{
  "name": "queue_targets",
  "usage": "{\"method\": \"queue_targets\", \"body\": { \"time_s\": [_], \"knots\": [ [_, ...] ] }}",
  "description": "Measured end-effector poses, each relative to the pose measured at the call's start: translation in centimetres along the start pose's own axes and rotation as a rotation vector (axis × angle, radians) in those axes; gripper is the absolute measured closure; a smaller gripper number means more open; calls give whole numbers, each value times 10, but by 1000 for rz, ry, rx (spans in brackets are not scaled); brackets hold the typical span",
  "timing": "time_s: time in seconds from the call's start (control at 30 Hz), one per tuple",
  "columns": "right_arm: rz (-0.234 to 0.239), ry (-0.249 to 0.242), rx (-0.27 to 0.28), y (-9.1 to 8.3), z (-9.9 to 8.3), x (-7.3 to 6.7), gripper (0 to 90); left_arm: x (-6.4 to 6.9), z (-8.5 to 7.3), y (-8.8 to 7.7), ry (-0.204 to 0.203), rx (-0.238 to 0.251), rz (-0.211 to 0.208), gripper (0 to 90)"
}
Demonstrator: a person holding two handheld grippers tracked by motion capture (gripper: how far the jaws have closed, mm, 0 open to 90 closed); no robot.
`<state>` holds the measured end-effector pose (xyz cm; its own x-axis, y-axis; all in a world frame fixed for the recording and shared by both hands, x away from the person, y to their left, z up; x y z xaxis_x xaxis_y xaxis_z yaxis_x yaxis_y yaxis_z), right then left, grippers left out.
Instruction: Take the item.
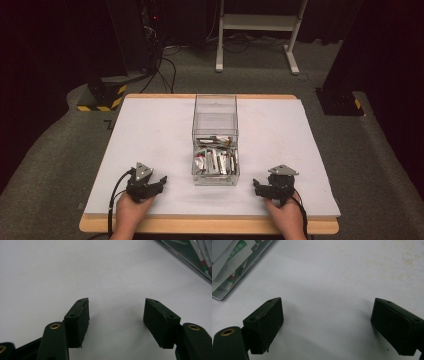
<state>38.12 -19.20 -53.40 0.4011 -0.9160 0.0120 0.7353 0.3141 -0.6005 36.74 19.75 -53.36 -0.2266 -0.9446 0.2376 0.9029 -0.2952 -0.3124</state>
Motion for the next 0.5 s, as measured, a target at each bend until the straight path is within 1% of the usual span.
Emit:
{"method": "queue_targets", "body": {
  "time_s": [0.1, 0.17, 0.2, 0.27, 0.3, 0.33, 0.37, 0.4, 0.5],
  "knots": [
    [0, 0, 0, 0, 0, 0, 107, 4, 1, -1, -15, 13, -7, 381],
    [0, 0, 1, 0, 0, 0, 107, 4, 2, -3, 5, 11, -19, 381],
    [0, 0, 0, 0, 0, 0, 107, 6, 3, -3, -2, 23, -22, 381],
    [0, 0, 0, 0, 0, 0, 107, 7, 5, -5, -6, 19, -35, 382],
    [0, 0, 0, 0, 0, 0, 107, 7, 6, -6, 0, 20, -42, 385],
    [0, 0, 1, 0, 0, 0, 107, 9, 7, -6, -11, 30, -43, 387],
    [0, 0, 0, 0, 0, 0, 107, 8, 7, -8, 2, 24, -48, 388],
    [0, 0, 0, 0, 0, 0, 107, 9, 8, -8, -11, 36, -50, 387],
    [0, 0, 0, 0, 0, 0, 107, 10, 10, -11, -19, 46, -59, 388]
  ]
}}
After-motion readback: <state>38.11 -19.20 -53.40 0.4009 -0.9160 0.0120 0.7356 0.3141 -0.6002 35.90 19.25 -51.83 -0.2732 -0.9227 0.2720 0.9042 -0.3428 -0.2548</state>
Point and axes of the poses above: each handheld gripper's, and its own axes: y roughly forward along the jaws, z roughly out of its top, x roughly to its right, the point moved 4 cm from there along y, roughly forward along the jaws, and after that the axes turned 8 degrees about x, right-handed, at the moved point
